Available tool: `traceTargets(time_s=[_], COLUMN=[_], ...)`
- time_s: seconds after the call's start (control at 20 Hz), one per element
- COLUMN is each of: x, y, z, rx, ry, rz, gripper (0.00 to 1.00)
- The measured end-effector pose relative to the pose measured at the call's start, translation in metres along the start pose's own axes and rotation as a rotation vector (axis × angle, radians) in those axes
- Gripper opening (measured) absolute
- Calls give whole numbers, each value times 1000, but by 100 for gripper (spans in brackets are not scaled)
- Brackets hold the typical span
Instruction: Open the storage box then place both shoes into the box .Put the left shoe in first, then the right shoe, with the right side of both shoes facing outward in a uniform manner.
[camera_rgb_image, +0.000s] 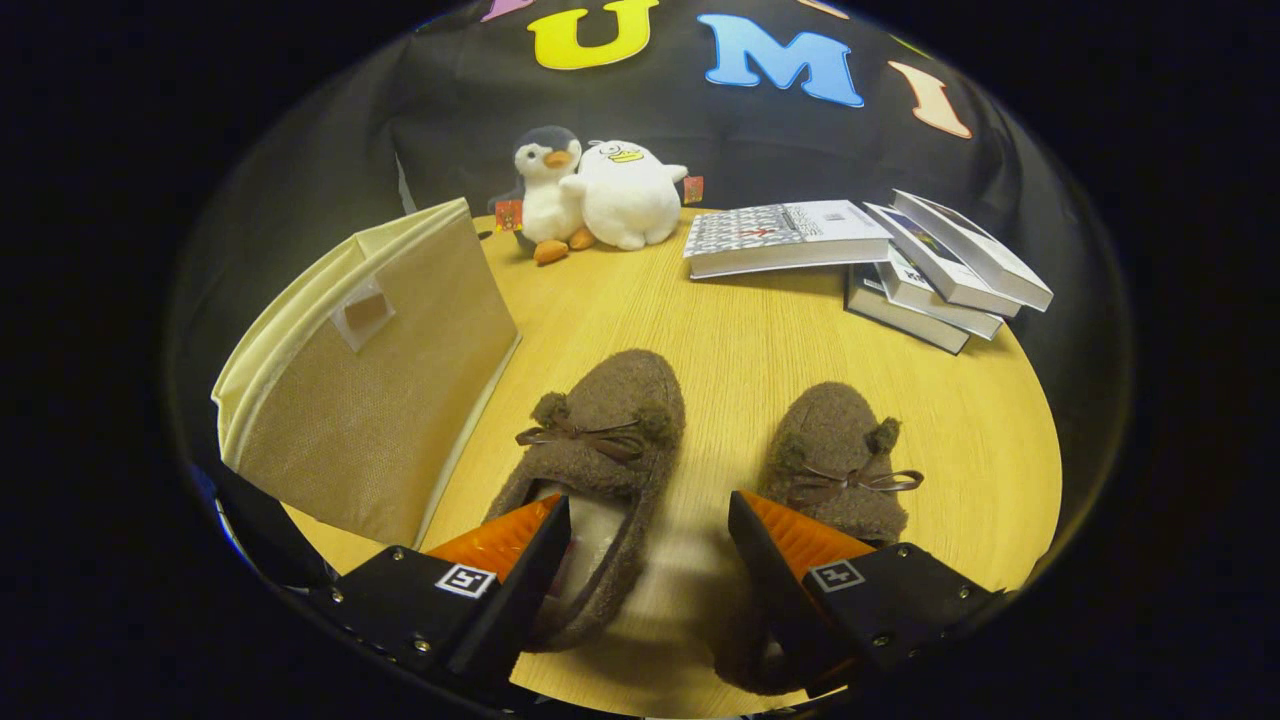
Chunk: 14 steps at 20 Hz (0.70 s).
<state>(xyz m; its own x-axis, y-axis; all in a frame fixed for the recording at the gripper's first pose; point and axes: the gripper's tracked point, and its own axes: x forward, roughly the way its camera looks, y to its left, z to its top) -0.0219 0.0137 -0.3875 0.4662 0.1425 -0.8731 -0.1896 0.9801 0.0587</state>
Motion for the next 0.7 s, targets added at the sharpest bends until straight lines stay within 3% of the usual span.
traceTargets(time_s=[0.2,0.25,0.35,0.4,0.55,0.7], x=[12,13,12,13,0,-17], y=[11,16,5,10,17,23], z=[-9,-10,-4,-7,15,36], rx=[20,58,109,149,295,319], ry=[62,74,70,92,70,42], rz=[34,48,-8,16,59,72], gripper=[81,56,23,4,4,4])
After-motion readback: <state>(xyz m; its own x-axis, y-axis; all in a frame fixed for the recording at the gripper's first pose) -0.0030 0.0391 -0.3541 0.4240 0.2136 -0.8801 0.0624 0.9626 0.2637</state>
